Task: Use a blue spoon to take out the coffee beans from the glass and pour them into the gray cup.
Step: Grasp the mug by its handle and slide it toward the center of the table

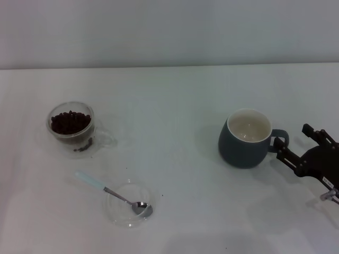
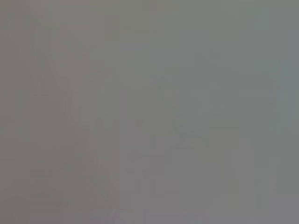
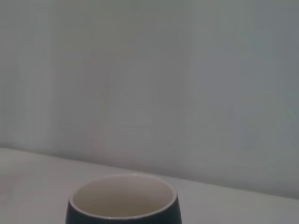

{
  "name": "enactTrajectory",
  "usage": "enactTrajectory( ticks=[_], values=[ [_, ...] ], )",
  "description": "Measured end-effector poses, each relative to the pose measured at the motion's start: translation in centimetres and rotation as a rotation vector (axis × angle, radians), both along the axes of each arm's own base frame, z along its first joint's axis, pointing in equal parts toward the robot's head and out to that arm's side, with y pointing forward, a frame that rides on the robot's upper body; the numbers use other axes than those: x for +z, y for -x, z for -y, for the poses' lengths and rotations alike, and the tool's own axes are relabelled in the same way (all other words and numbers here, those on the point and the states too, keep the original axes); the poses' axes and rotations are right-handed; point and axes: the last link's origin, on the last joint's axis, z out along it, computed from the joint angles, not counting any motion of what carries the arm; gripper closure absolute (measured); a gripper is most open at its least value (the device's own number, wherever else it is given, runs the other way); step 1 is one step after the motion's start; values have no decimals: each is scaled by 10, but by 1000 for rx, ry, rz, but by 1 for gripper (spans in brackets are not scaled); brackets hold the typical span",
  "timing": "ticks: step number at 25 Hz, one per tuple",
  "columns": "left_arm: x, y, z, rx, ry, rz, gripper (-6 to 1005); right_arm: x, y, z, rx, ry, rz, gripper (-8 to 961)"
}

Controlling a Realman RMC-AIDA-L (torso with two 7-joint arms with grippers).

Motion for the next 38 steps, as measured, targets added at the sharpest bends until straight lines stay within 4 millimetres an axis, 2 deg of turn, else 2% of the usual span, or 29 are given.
enactTrajectory(
  ticks=[23,29,38],
  values=[
    [-2,-3,-7,-8,10,-4,385,-3,-9,-6,-76,12,37,189],
    [-3,-3,-7,-7,12,-3,385,-3,-8,-7,-74,9,33,414],
    [-3,-3,-8,-10,13,-3,385,-3,-6,-8,-66,11,32,465]
  ],
)
